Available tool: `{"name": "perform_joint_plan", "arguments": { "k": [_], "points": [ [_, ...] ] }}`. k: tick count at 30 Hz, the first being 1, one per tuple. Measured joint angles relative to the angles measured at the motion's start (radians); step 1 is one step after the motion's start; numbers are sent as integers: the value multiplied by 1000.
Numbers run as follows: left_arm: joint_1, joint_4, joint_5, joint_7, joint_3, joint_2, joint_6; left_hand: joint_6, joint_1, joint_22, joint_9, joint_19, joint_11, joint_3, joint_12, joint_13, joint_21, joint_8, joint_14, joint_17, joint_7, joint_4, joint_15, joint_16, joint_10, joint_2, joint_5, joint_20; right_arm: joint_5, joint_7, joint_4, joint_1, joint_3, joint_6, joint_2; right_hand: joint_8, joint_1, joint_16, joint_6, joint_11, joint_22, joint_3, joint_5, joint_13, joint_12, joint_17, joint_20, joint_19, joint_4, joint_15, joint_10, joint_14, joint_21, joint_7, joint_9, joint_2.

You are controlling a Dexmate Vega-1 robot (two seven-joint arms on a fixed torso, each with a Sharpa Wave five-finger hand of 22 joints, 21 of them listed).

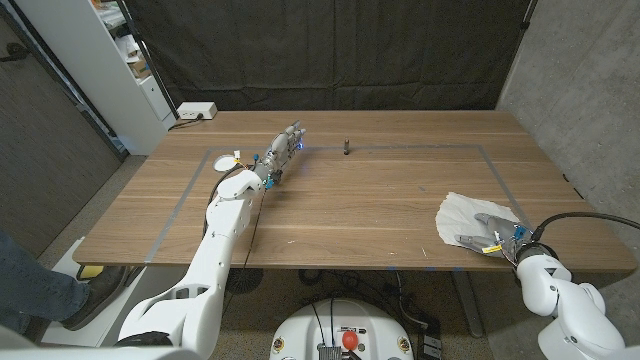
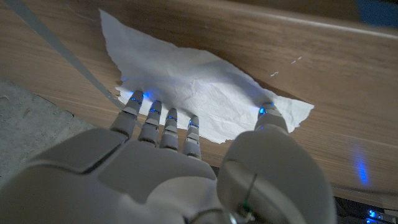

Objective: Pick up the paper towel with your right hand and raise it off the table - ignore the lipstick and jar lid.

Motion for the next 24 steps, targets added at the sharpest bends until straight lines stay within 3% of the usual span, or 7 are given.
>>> {"name": "perform_joint_plan", "arguments": {
  "k": [11,24],
  "points": [
    [6,-5,0,-4,-4,-1,2,0,0,0,0,0,-4,-4,0,0,0,0,0,0,0,-4,0,0,-4,0,0,0,-35,-1,9,2,-32,-42,-22,33,64,73,158,-36,6,5,29,1,36,16,-2,79,-6,-109,167,191,12,-29,3,42],
    [15,-8,-9,-8,-10,-1,3,0,-4,0,0,0,-4,-4,0,0,0,0,0,0,0,-4,0,0,-4,4,0,0,-48,-21,18,1,-55,-64,-35,48,76,110,255,-70,6,2,30,2,54,34,-6,148,-3,-118,279,290,21,-45,3,52]
  ]
}}
